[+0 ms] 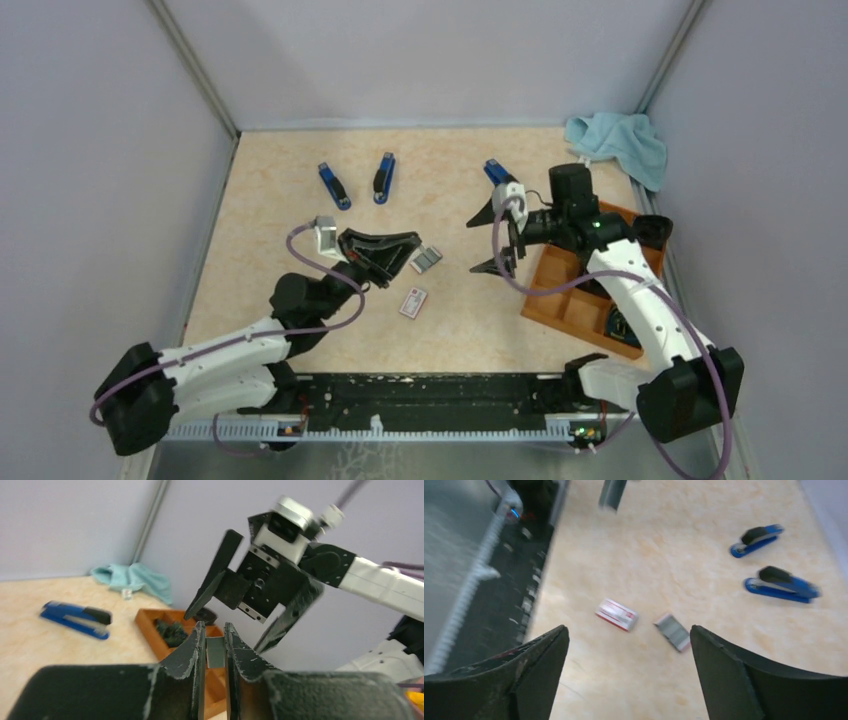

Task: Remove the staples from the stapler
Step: Pick up the staple from the center of the board, then adjust the staple box at the center of the board.

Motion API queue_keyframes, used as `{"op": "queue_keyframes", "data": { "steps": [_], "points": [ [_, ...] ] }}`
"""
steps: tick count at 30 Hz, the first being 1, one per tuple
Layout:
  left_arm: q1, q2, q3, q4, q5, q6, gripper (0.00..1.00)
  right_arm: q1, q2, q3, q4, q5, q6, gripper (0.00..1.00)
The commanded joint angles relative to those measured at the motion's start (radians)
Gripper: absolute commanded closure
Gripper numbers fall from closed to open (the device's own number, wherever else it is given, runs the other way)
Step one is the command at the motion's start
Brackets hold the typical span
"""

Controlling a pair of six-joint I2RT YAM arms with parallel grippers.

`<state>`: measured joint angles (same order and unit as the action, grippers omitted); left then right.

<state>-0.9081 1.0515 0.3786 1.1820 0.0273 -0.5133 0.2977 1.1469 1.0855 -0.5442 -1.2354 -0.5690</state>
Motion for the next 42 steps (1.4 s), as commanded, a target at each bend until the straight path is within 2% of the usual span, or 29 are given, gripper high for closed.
{"op": "queue_keyframes", "data": {
  "steps": [1, 3, 6, 10, 15, 23, 27, 31, 38, 42],
  "points": [
    [0.002, -0.167, 0.000, -0.525, -0.148, 0.066, 0.92, -0.001, -0.001, -0.121, -0.222, 0.192, -0.943, 0.04],
    [0.004, -0.218, 0.005, -0.679, -0.197, 0.067, 0.92, 0.030, 0.045, -0.181, -0.138, 0.284, -1.043, 0.01],
    [0.005, -0.289, -0.004, -0.849, -0.263, 0.054, 0.92, 0.121, 0.183, -0.152, -0.144, 0.444, -1.164, 0.01],
    [0.006, -0.374, -0.042, -0.986, -0.324, 0.024, 0.91, 0.169, 0.382, -0.034, -0.154, 0.442, -1.207, 0.01],
    [0.005, -0.482, -0.093, -1.080, -0.361, -0.006, 0.91, 0.179, 0.669, 0.220, -0.274, 0.451, -1.221, 0.04],
    [0.006, -0.594, -0.137, -1.157, -0.388, -0.031, 0.91, 0.212, 0.893, 0.442, -0.286, 0.482, -1.122, 0.07],
    [0.005, -0.599, -0.144, -1.158, -0.391, -0.034, 0.91, 0.223, 0.993, 0.550, -0.363, 0.469, -1.112, 0.15],
    [0.005, -0.597, -0.145, -1.156, -0.389, -0.034, 0.91, 0.230, 1.069, 0.648, -0.446, 0.462, -1.108, 0.27],
    [0.006, -0.600, -0.144, -1.152, -0.383, -0.033, 0.91, 0.251, 1.093, 0.664, -0.474, 0.468, -1.092, 0.40],
    [0.006, -0.600, -0.142, -1.148, -0.380, -0.033, 0.91, 0.263, 1.097, 0.659, -0.490, 0.478, -1.093, 0.41]
  ]
}}
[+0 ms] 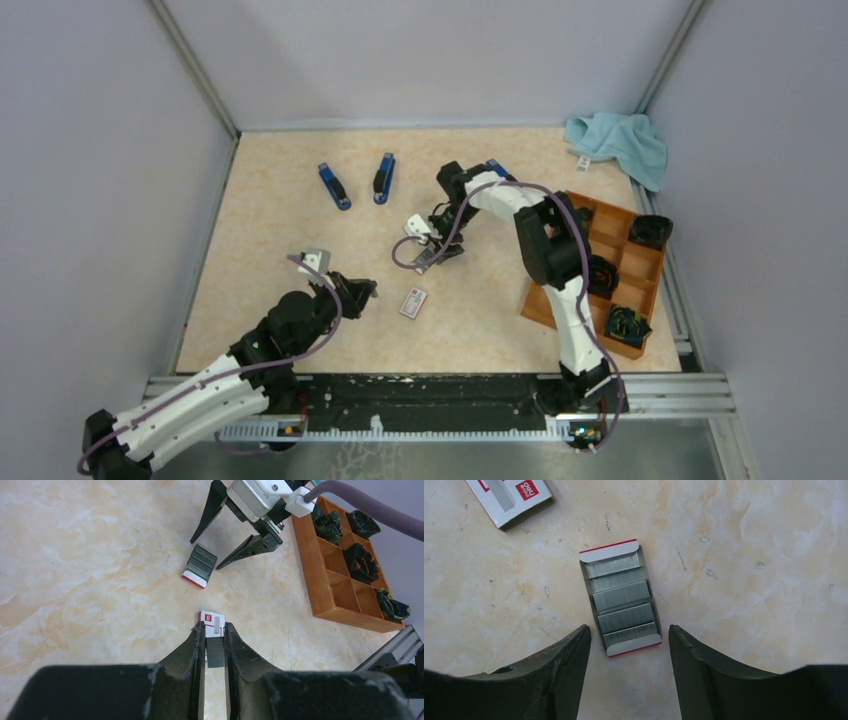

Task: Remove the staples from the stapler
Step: Adjust the staple box at the center of the board.

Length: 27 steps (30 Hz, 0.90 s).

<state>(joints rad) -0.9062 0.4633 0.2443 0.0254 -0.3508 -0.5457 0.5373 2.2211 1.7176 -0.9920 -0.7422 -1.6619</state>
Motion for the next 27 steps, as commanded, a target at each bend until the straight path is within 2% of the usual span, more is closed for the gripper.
{"op": "queue_keyframes", "data": {
  "steps": [1, 8, 13, 19, 27],
  "points": [
    [0.003, -0.012, -0.008, 0.010, -0.001, -0.001, 0.91, 0.028, 0.023, 0.024, -0.040, -0.006, 0.004, 0.41],
    [0.003, -0.021, -0.013, 0.012, 0.013, -0.013, 0.91, 0.038, 0.021, -0.004, 0.018, 0.044, 0.082, 0.45],
    [0.004, -0.022, -0.015, 0.014, 0.019, -0.020, 0.91, 0.040, 0.004, -0.035, 0.057, 0.075, 0.152, 0.54],
    [0.004, -0.022, -0.019, 0.031, 0.034, -0.028, 0.91, 0.039, -0.099, -0.187, 0.211, 0.140, 0.291, 0.57],
    [0.004, 0.001, -0.026, 0.077, 0.066, -0.036, 0.91, 0.040, -0.289, -0.450, 0.484, 0.292, 0.615, 0.58]
  ]
}}
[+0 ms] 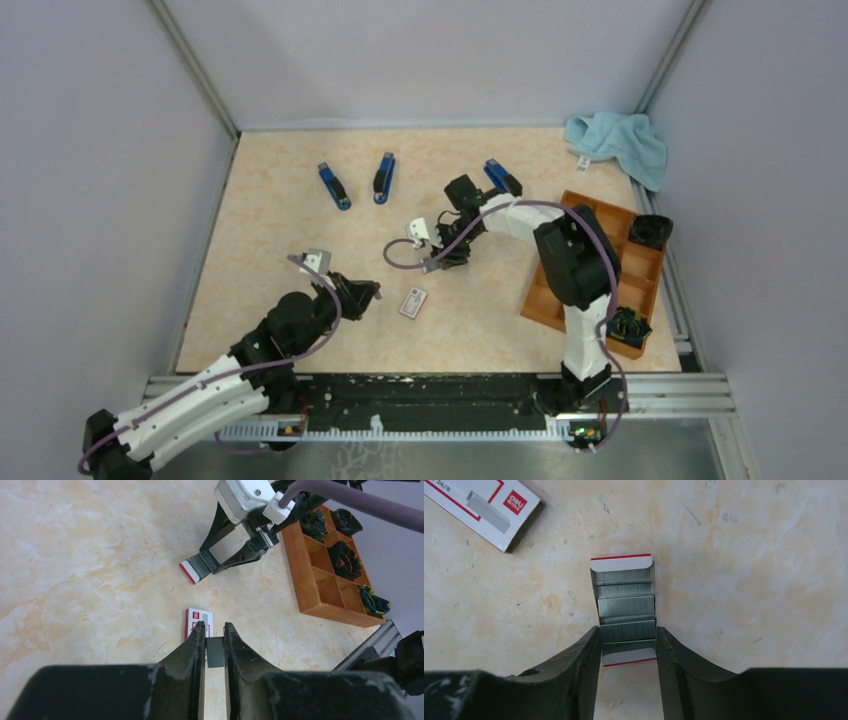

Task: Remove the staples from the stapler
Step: Adjust the staple box at the center of the board.

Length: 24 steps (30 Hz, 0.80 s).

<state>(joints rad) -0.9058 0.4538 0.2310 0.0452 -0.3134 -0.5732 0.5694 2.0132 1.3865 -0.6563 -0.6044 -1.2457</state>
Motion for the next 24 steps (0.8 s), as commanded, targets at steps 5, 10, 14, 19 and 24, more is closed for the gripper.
{"op": "queue_keyframes", "data": {
  "steps": [5, 10, 14, 19, 24],
  "points": [
    [0.003, 0.069, -0.005, 0.110, 0.055, -0.004, 0.91, 0.007, -0.173, -0.255, 0.271, 0.232, 0.399, 0.58],
    [0.004, 0.159, 0.018, 0.173, 0.090, 0.002, 0.91, 0.010, -0.235, -0.319, 0.307, 0.267, 0.567, 0.58],
    [0.004, 0.242, 0.042, 0.213, 0.110, 0.004, 0.91, 0.026, -0.263, -0.337, 0.303, 0.279, 0.633, 0.57],
    [0.003, 0.333, 0.068, 0.248, 0.128, 0.001, 0.91, 0.030, -0.266, -0.327, 0.282, 0.298, 0.680, 0.51],
    [0.003, 0.409, 0.109, 0.265, 0.143, -0.002, 0.91, 0.025, -0.324, -0.286, 0.213, 0.270, 0.731, 0.37]
  ]
}}
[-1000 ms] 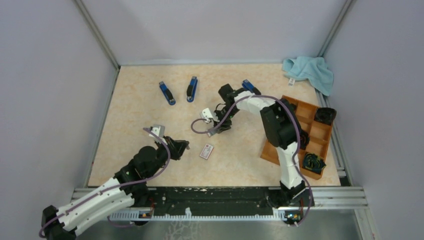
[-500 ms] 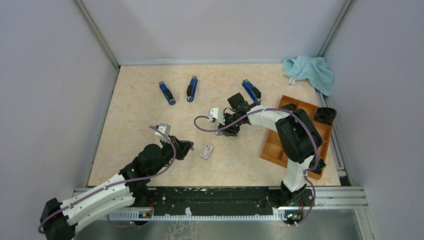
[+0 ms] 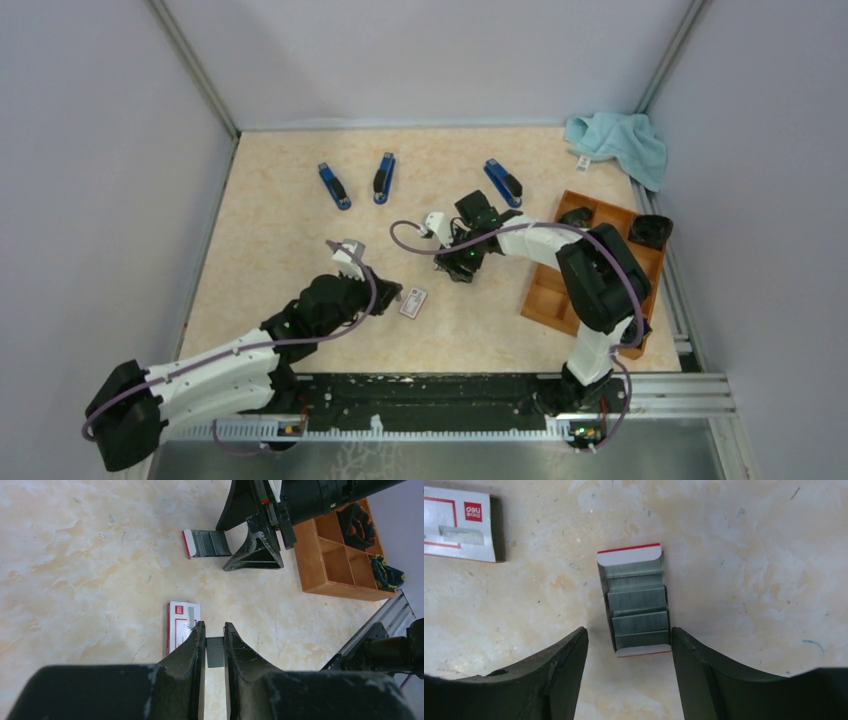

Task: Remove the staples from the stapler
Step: Adjust the staple box at the center of the board, then place the staple in the staple box.

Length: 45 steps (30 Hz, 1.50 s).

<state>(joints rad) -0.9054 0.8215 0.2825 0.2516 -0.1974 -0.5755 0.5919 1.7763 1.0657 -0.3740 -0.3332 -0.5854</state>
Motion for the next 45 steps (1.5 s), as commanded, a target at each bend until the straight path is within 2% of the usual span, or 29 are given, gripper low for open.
{"op": "queue_keyframes", "data": {
  "steps": [1, 7, 10, 14, 20, 26, 31, 45],
  "points": [
    [0.003, 0.060, 0.069, 0.057, 0.031, 0.004, 0.91, -0.006, -0.110, 0.045, -0.084, -0.014, 0.081, 0.35],
    [0.002, 0.208, 0.199, 0.001, 0.055, 0.026, 0.91, -0.141, -0.288, 0.117, -0.188, -0.207, 0.173, 0.34],
    [0.005, 0.309, 0.280, -0.036, 0.075, 0.052, 0.91, -0.243, -0.390, 0.116, -0.169, -0.366, 0.242, 0.34],
    [0.004, 0.461, 0.417, -0.124, 0.090, 0.099, 0.91, -0.372, -0.493, 0.039, -0.105, -0.452, 0.274, 0.33],
    [0.005, 0.721, 0.668, -0.289, 0.094, 0.175, 0.91, -0.469, -0.578, -0.007, -0.067, -0.433, 0.286, 0.34],
    [0.004, 0.918, 0.874, -0.404, 0.087, 0.235, 0.91, -0.475, -0.616, -0.037, -0.022, -0.365, 0.278, 0.34],
    [0.018, 0.993, 0.937, -0.443, 0.060, 0.267, 0.91, -0.478, -0.604, -0.036, -0.028, -0.286, 0.243, 0.34],
    [0.045, 1.086, 0.993, -0.440, 0.038, 0.278, 0.90, -0.477, -0.589, -0.051, -0.012, -0.291, 0.245, 0.34]
  ]
}}
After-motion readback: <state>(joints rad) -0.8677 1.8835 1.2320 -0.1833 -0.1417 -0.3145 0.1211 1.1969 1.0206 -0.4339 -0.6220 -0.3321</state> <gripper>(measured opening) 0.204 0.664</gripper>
